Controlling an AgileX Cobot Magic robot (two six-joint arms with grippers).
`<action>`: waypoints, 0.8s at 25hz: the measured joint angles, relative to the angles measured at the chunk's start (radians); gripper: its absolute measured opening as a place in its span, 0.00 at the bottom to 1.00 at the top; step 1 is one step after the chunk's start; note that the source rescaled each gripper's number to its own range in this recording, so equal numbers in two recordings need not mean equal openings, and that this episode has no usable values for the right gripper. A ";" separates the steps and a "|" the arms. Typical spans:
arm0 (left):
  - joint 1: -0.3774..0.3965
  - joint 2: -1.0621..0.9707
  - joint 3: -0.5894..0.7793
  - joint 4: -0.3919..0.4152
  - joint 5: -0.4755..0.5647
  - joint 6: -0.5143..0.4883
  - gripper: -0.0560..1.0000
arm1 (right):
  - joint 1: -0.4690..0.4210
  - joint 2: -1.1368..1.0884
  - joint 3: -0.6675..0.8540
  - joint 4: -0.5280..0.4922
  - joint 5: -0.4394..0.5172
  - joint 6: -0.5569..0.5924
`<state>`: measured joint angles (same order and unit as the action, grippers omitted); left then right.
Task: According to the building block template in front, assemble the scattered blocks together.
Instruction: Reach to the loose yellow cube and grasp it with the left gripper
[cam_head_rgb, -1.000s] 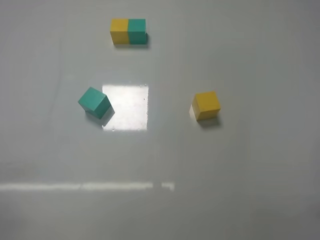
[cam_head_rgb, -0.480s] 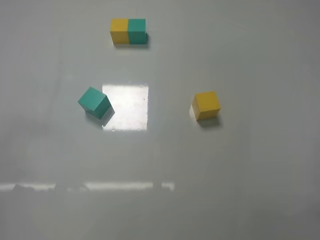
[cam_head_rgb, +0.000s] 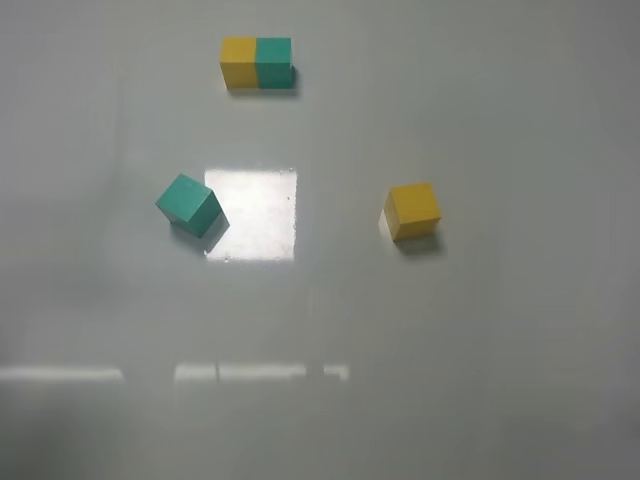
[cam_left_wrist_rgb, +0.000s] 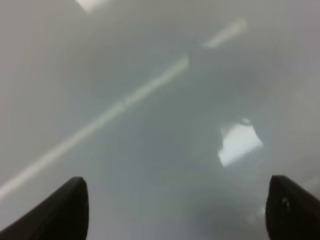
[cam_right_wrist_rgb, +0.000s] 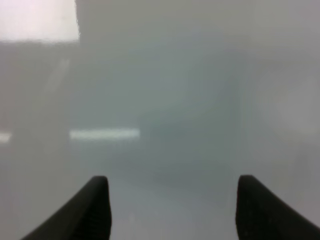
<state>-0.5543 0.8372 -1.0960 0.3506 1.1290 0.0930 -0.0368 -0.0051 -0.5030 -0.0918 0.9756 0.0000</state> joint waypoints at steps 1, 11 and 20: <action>-0.021 0.029 -0.019 0.007 0.000 0.017 0.73 | 0.000 0.000 0.000 0.000 0.000 0.000; -0.296 0.274 -0.231 0.129 -0.006 0.259 0.73 | 0.000 0.000 0.000 0.000 0.000 0.000; -0.422 0.493 -0.428 0.166 -0.085 0.278 0.73 | 0.000 0.000 0.000 0.000 0.000 0.000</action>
<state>-0.9758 1.3307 -1.5245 0.5167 1.0436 0.3710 -0.0368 -0.0051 -0.5030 -0.0918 0.9756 0.0000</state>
